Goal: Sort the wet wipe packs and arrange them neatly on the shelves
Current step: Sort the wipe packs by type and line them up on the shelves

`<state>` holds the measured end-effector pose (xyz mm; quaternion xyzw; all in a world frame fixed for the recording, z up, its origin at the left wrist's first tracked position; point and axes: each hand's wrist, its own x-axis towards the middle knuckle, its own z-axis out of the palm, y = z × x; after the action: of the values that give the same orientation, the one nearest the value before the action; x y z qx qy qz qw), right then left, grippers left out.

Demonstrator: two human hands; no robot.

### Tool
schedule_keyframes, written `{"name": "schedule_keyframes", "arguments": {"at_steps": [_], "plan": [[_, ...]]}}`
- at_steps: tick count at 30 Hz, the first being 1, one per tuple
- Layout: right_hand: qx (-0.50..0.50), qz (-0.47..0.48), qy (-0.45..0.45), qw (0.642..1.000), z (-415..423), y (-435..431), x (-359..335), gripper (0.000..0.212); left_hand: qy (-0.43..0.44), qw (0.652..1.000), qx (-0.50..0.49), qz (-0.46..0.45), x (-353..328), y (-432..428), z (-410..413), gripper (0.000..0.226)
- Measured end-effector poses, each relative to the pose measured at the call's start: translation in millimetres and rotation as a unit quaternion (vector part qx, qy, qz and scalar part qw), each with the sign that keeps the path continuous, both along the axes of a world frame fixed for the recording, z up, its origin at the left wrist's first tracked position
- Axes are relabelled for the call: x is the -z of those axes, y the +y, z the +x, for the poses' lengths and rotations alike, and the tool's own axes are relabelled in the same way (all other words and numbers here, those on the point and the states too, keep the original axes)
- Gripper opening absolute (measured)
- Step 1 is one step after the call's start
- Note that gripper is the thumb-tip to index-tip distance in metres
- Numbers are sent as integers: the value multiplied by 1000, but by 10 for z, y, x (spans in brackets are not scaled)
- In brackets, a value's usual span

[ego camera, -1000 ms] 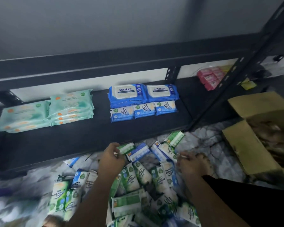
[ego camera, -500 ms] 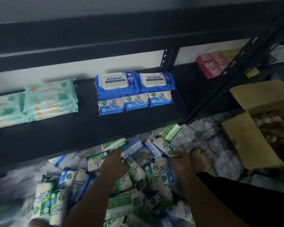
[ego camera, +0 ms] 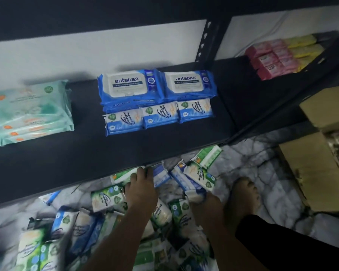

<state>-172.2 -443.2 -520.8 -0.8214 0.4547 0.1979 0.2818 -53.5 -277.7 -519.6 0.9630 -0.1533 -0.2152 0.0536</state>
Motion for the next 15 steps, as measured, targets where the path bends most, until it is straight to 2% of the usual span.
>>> {"name": "schedule_keyframes", "arguments": {"at_steps": [7, 10, 11, 13, 15], "plan": [[-20, 9, -22, 1000, -50, 48, -69, 32, 102, 976, -110, -159, -31, -16, 84, 69], [-1, 48, -44, 998, -53, 32, -153, 43, 162, 959, -121, -199, -280, -42, 80, 66], [5, 53, -58, 997, -72, 23, -187, 48, 187, 946, -136, -227, -393, -27, 72, 58], [12, 44, -77, 996, -93, 17, -296, 50, 288, 884, -193, -312, -592, 31, 11, 39], [29, 22, -89, 995, -89, 18, -449, 47, 343, 821, -262, -373, -692, 108, -36, 44]]}}
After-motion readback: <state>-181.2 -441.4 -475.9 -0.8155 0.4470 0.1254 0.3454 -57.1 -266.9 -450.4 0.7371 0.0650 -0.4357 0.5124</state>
